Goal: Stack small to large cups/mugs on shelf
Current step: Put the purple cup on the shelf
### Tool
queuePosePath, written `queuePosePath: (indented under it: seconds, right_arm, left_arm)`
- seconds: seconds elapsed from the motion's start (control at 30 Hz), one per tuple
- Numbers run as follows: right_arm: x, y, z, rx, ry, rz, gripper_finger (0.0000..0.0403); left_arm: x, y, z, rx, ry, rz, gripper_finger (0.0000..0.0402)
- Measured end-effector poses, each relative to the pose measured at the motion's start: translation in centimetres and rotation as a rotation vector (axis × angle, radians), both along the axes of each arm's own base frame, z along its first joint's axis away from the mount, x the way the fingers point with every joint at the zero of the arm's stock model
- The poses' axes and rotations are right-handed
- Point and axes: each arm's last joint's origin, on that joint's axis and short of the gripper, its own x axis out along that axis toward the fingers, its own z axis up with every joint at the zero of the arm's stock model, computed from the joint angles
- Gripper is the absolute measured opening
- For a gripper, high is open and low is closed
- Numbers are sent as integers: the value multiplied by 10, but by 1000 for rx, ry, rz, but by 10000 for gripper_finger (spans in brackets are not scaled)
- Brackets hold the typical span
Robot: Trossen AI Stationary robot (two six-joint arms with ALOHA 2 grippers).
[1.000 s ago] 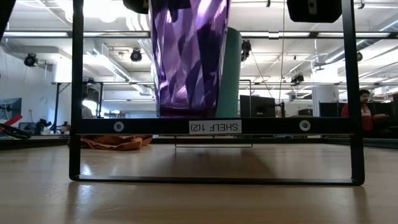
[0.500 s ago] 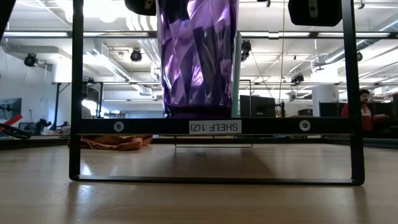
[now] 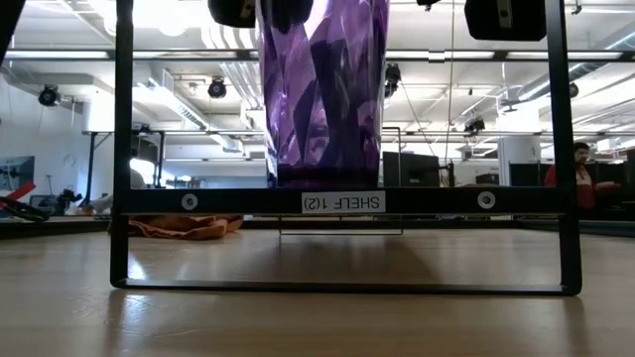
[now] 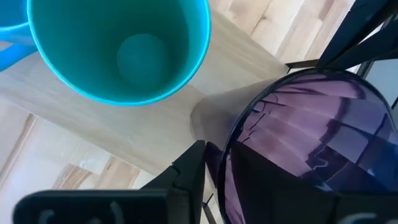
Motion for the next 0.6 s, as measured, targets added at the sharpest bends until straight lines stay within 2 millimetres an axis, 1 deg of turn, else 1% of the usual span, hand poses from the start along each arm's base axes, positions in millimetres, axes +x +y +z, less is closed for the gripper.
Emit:
queuePosePath:
  seconds: [0.13,0.33,0.6]
  right_arm:
    - [-3,0,5,9,-9,2,9]
    - [-9,2,11,24,-17,0,9]
    - [-11,2,12,27,-17,-24,9]
  left_arm:
    - [3,-1,1,3,-34,-12,53]
    - [6,-1,3,2,-77,-20,52]
    - [4,1,4,3,-63,-20,52]
